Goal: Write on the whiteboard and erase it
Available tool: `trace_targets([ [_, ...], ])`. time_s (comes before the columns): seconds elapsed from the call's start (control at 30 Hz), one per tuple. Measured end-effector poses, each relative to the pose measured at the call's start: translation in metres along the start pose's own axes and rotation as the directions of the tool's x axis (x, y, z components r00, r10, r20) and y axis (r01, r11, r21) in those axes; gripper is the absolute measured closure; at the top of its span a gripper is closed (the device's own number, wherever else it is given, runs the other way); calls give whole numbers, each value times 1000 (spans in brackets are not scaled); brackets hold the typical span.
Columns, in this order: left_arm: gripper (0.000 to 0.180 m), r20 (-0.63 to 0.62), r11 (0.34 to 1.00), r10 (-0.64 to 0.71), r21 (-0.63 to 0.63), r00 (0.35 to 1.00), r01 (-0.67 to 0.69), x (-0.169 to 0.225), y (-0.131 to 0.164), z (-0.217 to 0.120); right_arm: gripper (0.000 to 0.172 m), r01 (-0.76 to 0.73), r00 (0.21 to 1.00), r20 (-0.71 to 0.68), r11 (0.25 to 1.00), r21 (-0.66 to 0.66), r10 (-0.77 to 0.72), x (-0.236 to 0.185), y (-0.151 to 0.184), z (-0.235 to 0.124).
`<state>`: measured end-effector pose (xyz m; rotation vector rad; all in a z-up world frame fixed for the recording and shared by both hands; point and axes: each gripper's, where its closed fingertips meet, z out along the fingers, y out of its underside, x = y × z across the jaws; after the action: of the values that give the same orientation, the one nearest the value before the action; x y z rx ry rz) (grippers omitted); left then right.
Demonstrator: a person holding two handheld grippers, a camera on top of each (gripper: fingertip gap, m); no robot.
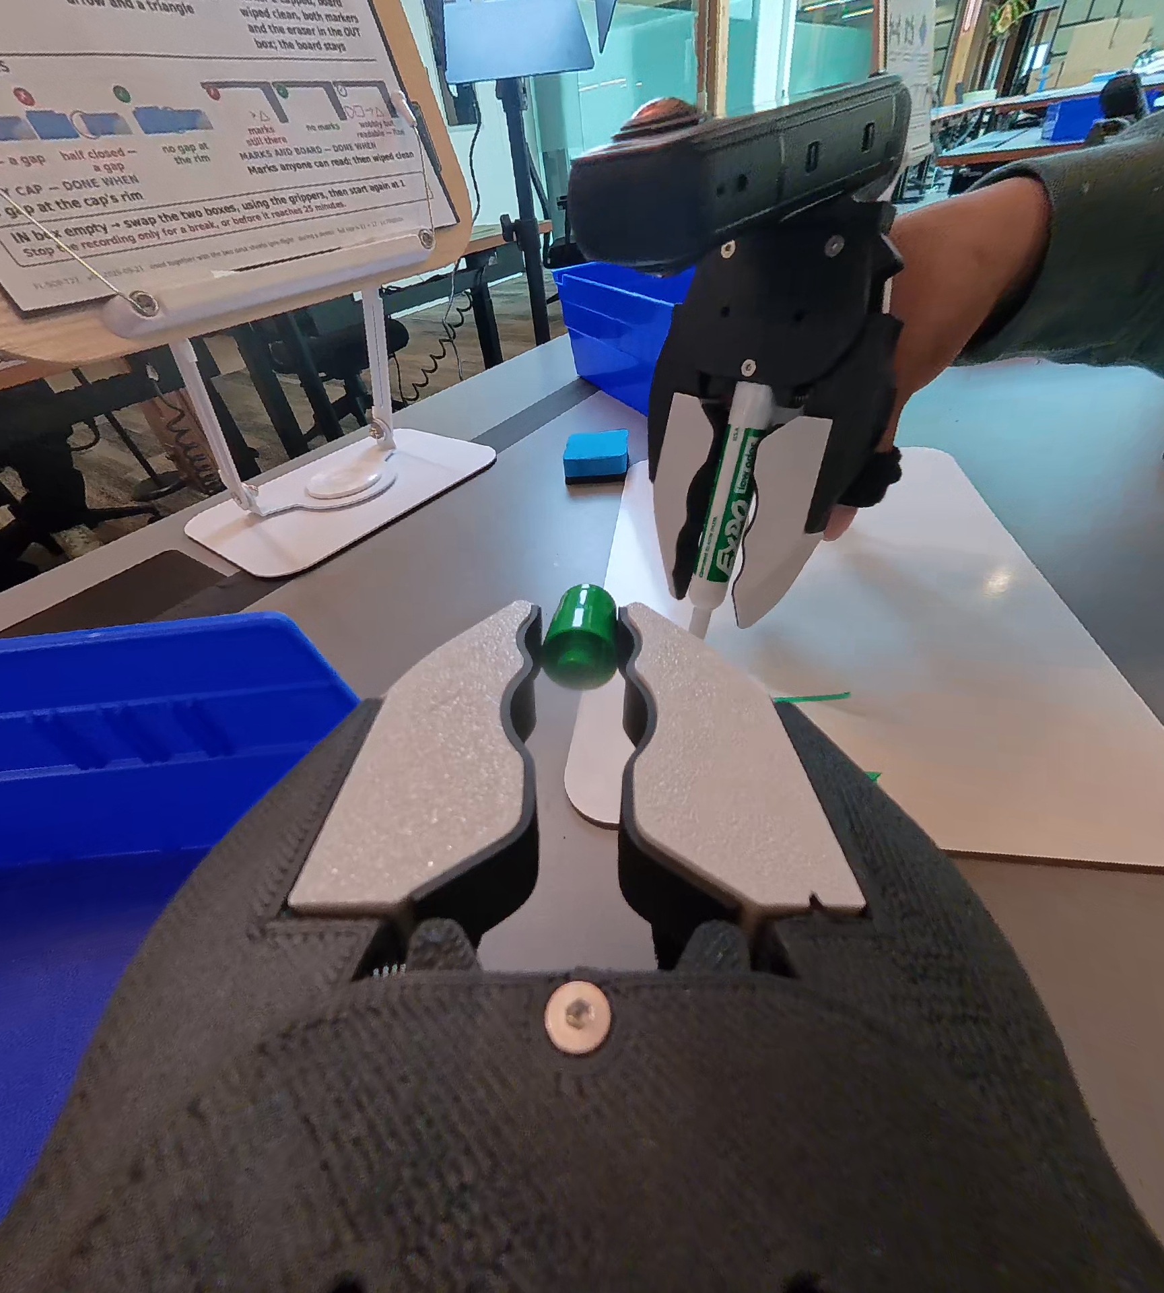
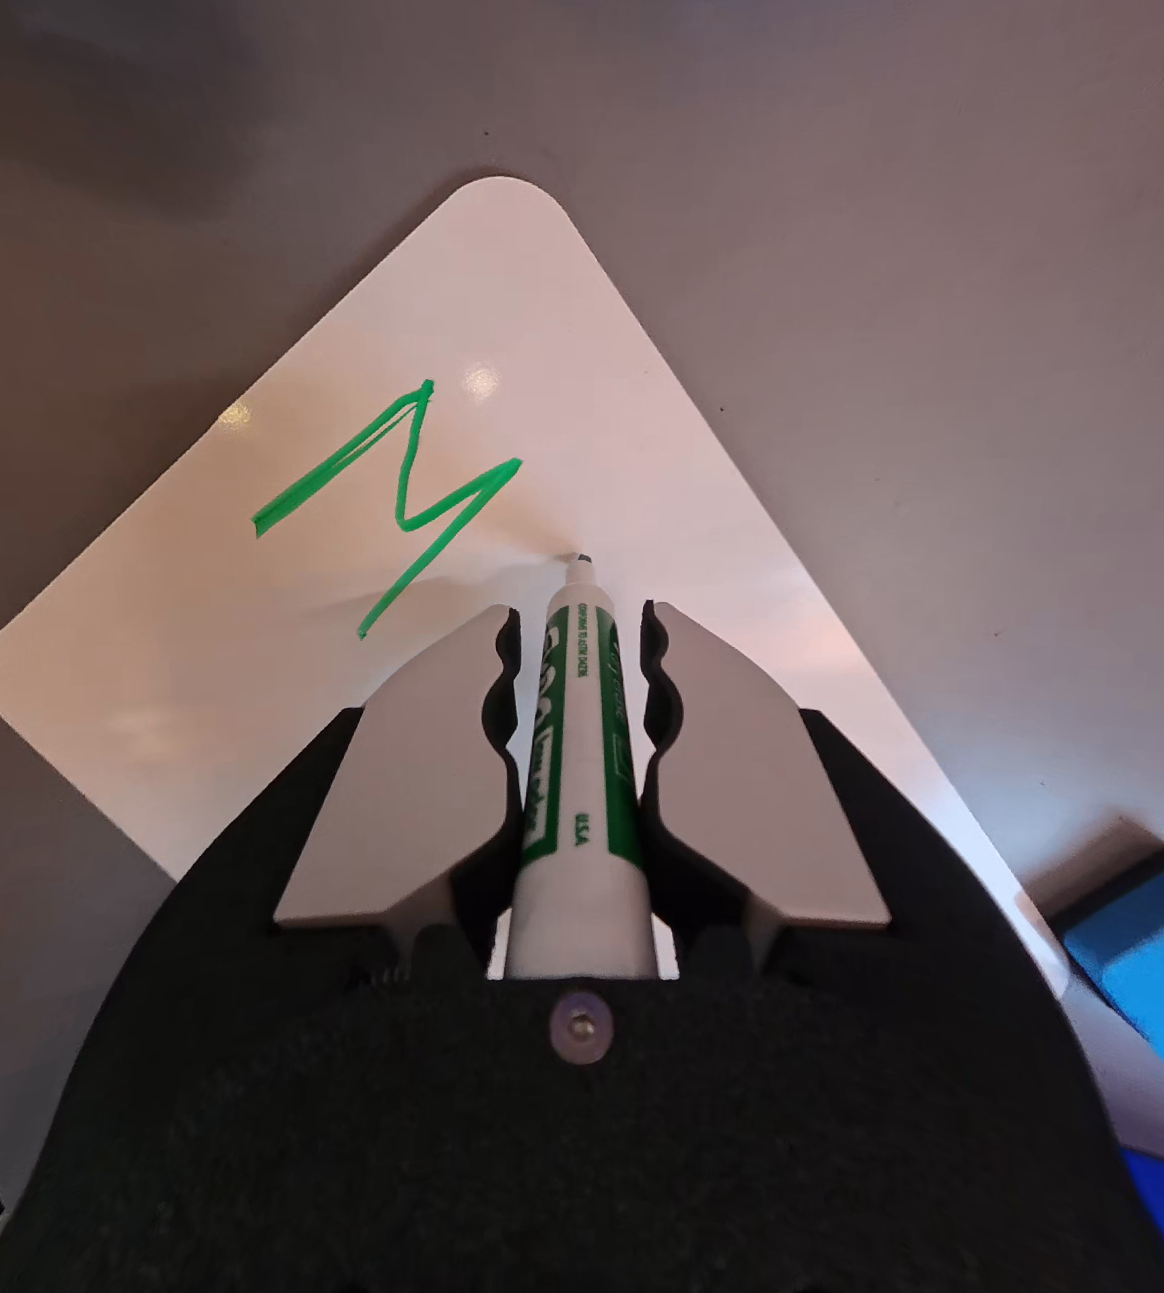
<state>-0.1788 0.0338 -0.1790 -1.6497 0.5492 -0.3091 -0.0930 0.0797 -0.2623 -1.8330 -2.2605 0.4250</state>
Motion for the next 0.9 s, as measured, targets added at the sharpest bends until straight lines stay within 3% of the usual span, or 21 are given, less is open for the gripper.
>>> trace_targets([
  [0.2, 160, -1, 1000, -1, -1, 1000, 1, 0, 0, 0, 137, 14, 1000, 24, 999, -44, -13, -9, 6, 0],
  [0.5, 160, -4, 1000, -2, -4, 1000, 2, 1, 1, 1, 138, 81, 993, 93, 992, -94, -73, -61, 32, -9],
  [0.67, 160, -3, 1000, 2, -2, 1000, -2, 1, 0, 1, 137, 40, 999, 9, 999, -7, -40, -28, 8, -14],
  [0.9, 160, -12, 1000, -8, -3, 1000, 8, 0, 0, 0, 137, 17, 1000, -1, 1000, -19, -17, -2, -2, -2],
])
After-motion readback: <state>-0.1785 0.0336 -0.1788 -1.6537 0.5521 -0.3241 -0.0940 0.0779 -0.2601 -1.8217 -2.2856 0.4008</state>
